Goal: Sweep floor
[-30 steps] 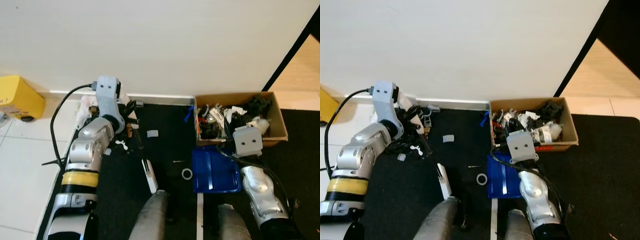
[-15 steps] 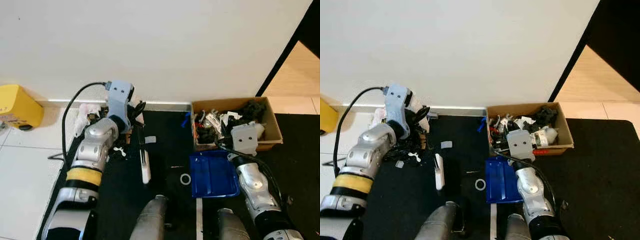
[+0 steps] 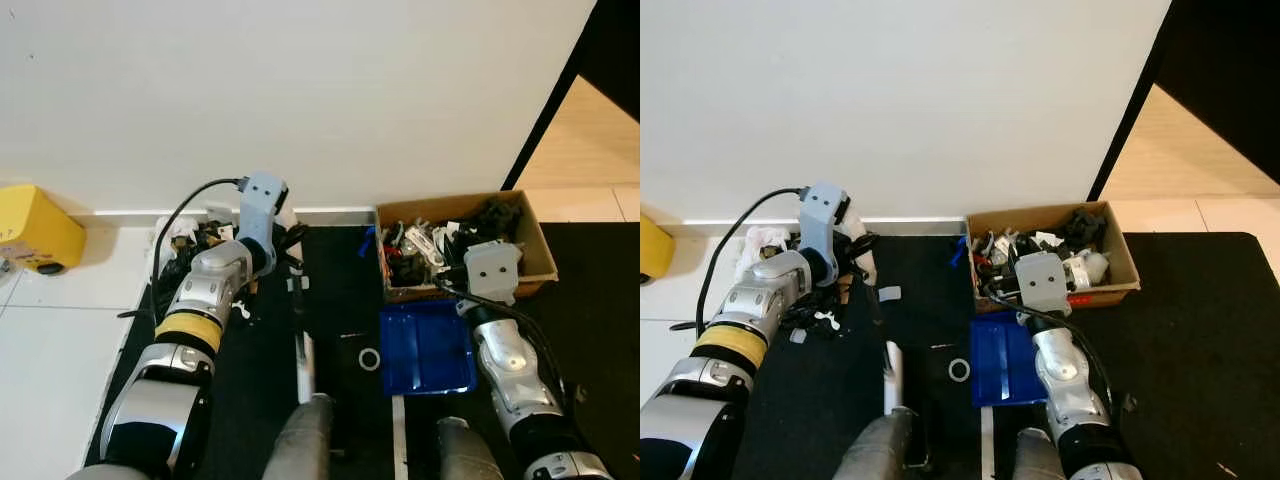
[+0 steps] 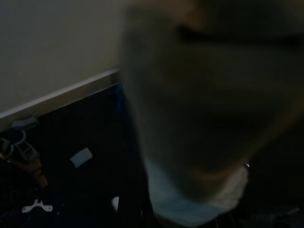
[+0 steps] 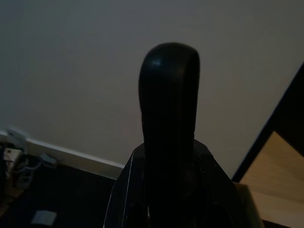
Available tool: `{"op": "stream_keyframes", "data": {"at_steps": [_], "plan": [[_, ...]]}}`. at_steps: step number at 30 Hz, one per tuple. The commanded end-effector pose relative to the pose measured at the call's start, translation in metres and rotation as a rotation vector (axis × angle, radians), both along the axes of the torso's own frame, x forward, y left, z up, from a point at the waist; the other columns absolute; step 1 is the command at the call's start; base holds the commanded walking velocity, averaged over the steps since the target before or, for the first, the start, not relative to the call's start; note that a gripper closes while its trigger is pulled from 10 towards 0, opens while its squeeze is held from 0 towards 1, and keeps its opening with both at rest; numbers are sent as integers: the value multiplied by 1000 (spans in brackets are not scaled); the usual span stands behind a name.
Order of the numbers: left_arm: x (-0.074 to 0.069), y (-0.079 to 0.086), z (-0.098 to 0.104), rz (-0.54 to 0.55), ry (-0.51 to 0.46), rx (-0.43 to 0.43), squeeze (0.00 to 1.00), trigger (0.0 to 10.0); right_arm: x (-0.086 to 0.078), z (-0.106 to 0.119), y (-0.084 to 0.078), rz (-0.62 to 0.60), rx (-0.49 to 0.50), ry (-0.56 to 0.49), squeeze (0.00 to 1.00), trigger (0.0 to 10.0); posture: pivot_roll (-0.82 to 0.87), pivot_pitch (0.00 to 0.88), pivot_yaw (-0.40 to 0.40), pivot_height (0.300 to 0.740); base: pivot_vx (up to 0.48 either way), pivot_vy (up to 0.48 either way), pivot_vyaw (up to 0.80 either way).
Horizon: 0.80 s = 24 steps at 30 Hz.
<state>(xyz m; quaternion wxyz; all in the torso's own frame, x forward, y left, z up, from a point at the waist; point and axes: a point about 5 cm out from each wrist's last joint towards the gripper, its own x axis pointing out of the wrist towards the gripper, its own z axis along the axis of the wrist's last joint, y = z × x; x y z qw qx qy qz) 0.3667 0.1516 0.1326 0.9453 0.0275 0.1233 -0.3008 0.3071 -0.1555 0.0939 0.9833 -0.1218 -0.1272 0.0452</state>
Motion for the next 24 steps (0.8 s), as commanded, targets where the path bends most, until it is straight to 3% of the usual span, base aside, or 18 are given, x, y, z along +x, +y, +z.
{"op": "stream_keyframes", "data": {"at_steps": [1,4,6,15,24], "plan": [[-4,10,-10,28,21,9,0,10000,-4,-14,13,20,36,57,0,10000,131,197,206,740,0,0,0],[-6,15,-13,72,20,20,0,10000,-5,-14,16,17,48,56,0,10000,131,191,205,740,0,0,0],[-5,16,-13,113,2,-17,0,10000,-5,-13,19,25,52,55,0,10000,131,191,205,740,0,0,0],[-9,12,-11,131,-43,-82,0,10000,-4,-12,17,49,28,55,0,10000,122,176,166,740,0,0,0],[-14,14,-14,170,-57,-101,0,10000,-1,29,11,79,26,-102,0,10000,113,170,133,740,0,0,0]]}}
